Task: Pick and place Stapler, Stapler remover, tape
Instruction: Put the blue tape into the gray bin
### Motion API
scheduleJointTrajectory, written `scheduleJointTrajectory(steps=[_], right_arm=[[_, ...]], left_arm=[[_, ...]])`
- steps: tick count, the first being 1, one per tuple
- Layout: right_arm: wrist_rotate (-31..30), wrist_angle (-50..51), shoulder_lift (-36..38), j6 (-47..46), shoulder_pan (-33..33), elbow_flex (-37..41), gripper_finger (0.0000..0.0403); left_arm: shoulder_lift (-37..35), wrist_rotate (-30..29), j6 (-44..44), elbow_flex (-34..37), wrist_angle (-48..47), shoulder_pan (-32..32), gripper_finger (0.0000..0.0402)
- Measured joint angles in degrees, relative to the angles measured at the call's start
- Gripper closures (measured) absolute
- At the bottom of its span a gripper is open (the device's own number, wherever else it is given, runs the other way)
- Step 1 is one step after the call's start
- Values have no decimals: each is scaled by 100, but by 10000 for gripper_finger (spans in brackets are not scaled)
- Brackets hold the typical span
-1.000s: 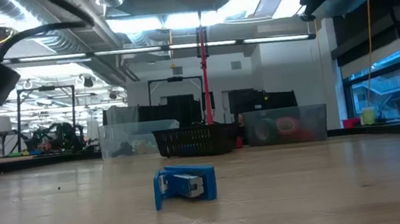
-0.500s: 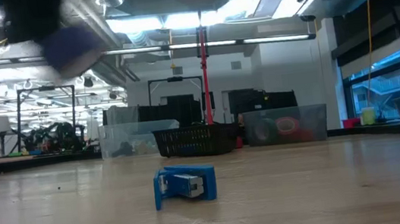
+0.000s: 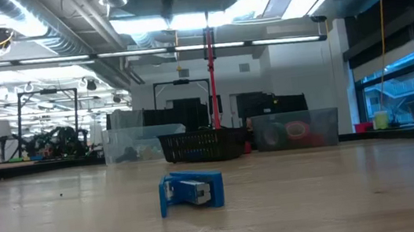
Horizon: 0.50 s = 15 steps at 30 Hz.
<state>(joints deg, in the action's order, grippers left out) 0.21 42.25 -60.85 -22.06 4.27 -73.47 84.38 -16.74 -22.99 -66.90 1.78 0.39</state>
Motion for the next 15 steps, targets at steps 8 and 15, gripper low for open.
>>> scheduleJointTrajectory(steps=[8, 15], right_arm=[[-89, -583, -10, 36, 13, 0, 172], [-514, -664, -26, 114, 7, 0, 172]], left_arm=[[545, 1684, 43, -16, 2418, -1004, 371], [1182, 2563, -124, -460, 2751, -1073, 371]])
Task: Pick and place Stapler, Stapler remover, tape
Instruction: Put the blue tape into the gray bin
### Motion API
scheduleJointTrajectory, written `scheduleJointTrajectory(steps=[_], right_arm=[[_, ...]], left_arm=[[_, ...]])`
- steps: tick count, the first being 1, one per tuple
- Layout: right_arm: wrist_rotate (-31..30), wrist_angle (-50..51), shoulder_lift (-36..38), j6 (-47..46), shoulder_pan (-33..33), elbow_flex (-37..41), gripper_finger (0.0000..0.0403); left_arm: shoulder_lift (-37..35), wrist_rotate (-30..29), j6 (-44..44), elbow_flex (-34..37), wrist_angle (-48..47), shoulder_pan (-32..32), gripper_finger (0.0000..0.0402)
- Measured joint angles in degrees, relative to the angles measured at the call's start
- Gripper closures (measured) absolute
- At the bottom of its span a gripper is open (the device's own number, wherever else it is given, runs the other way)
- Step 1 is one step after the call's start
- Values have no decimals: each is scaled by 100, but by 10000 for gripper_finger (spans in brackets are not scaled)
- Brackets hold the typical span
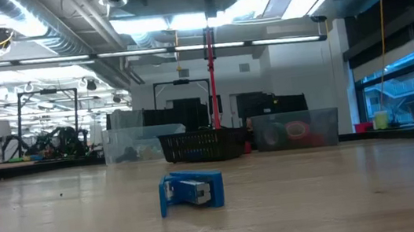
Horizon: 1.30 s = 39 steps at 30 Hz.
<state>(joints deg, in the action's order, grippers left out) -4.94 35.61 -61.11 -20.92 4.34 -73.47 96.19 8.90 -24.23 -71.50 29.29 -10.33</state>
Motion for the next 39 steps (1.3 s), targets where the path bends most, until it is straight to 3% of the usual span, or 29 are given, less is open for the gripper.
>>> scheduleJointTrajectory(steps=[9, 12, 17, 24, 26, 33, 36, 39], right_arm=[[-124, -31, -211, 28, -9, -2, 181], [-152, -22, -229, -22, -9, -2, 220], [-151, -30, -197, 48, -9, 0, 360], [-260, -22, -194, 65, -7, 0, 363], [-266, -27, -194, 64, -7, 0, 363], [-482, 86, -151, 17, -9, 2, 363], [-548, 212, -40, -85, -9, 0, 363], [-824, 824, 123, -268, -9, 0, 363]], left_arm=[[618, 377, 192, -857, 27, 4, 371], [628, 419, 188, -869, 7, -36, 371], [628, 586, 166, -877, -116, -89, 371], [628, 613, 134, -879, -120, -102, 370], [628, 595, 68, -879, -120, -100, 349], [483, 521, 419, -879, -844, -236, 215], [228, 503, 599, -881, -1564, -412, 174], [-182, 474, 463, -881, -2895, -634, 153]])
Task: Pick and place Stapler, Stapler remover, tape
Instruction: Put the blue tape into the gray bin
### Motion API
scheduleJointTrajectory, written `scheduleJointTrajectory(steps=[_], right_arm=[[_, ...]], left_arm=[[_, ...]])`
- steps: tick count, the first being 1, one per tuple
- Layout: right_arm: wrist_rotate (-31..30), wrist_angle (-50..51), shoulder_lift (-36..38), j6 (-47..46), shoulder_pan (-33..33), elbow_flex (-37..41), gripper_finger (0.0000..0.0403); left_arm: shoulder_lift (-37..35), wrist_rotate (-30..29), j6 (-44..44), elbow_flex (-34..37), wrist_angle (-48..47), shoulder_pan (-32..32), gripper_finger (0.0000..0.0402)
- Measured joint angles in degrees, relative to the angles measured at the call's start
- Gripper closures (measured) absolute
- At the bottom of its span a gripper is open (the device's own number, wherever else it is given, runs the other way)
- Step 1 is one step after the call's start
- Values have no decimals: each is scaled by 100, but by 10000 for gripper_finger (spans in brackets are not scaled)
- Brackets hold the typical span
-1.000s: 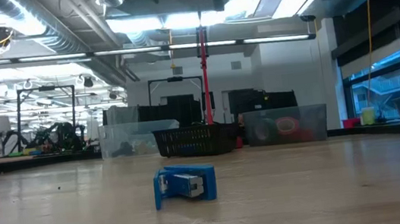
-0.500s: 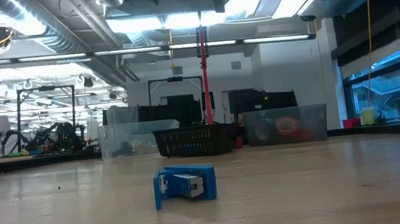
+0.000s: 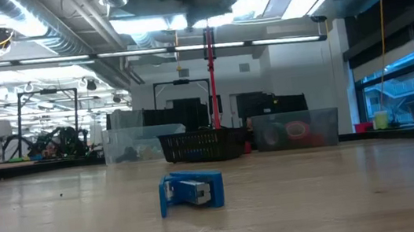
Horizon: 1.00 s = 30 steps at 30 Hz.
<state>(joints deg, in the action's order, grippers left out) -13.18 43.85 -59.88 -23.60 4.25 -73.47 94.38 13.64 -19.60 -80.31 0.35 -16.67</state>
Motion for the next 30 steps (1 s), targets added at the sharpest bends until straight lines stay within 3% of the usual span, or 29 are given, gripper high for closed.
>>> scheduleJointTrajectory(steps=[6, 9, 14, 20, 25, 30], right_arm=[[-521, 1725, 234, -303, -382, 0, 363], [-383, 2251, 175, -131, -992, 0, 363], [911, 2079, -298, 963, -2509, -2, 363], [2343, 1819, -1611, 2401, -4263, -2, 363], [2610, 1730, -2785, 3075, -5133, -2, 363], [2628, 1622, -3615, 3486, -5468, -2, 363]], left_arm=[[-882, -312, -321, 2, -2897, -271, 148], [-1289, -744, -321, 2, -3561, -243, 153], [-1830, -1152, -321, 2, -3668, -91, 157], [-2184, -1358, -383, 2, -3614, -51, 158], [-2261, -1357, -382, 2, -3573, -52, 158], [-2261, -1366, -380, 2, -3574, -61, 158]])
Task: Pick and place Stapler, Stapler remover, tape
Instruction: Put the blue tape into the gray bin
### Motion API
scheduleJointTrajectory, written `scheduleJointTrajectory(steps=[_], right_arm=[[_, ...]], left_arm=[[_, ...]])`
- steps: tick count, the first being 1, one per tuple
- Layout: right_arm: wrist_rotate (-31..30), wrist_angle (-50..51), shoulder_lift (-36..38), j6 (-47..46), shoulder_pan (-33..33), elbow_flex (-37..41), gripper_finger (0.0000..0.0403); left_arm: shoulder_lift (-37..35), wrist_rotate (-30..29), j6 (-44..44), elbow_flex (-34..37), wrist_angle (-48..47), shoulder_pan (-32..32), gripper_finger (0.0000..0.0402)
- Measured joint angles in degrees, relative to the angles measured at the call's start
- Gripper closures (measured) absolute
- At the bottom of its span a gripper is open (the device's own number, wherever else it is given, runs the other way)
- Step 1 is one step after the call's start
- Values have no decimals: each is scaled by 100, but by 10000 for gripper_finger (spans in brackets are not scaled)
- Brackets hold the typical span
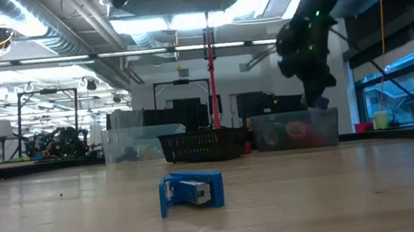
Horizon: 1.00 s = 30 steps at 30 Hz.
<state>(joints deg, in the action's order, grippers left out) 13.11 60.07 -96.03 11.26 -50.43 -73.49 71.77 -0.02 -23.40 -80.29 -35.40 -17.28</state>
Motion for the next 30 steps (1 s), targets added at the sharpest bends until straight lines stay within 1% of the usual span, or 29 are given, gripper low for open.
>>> scheduleJointTrajectory(steps=[4, 11, 18, 19, 21, 26, 30], right_arm=[[2, -261, -439, 120, -65, 0, 363], [-20, -561, -917, 123, -73, 0, 363], [47, -597, -1078, 122, -77, -14, 363], [64, -621, -1068, 119, -77, -12, 358], [66, -670, -1044, 116, -77, -6, 327], [13, -827, -884, 55, -80, 4, 222], [18, -901, -706, -126, -80, 4, 165]], left_arm=[[0, -3, 7, 0, 0, -8, 158], [2, -42, 61, 2, -11, -10, 158], [2, -45, 115, 2, -37, -10, 158], [2, -45, 143, 2, -37, -10, 158], [2, -45, 164, 2, -37, -10, 158], [4, -152, 313, 2, -38, -43, 158], [4, -206, 319, 2, -37, -50, 158]])
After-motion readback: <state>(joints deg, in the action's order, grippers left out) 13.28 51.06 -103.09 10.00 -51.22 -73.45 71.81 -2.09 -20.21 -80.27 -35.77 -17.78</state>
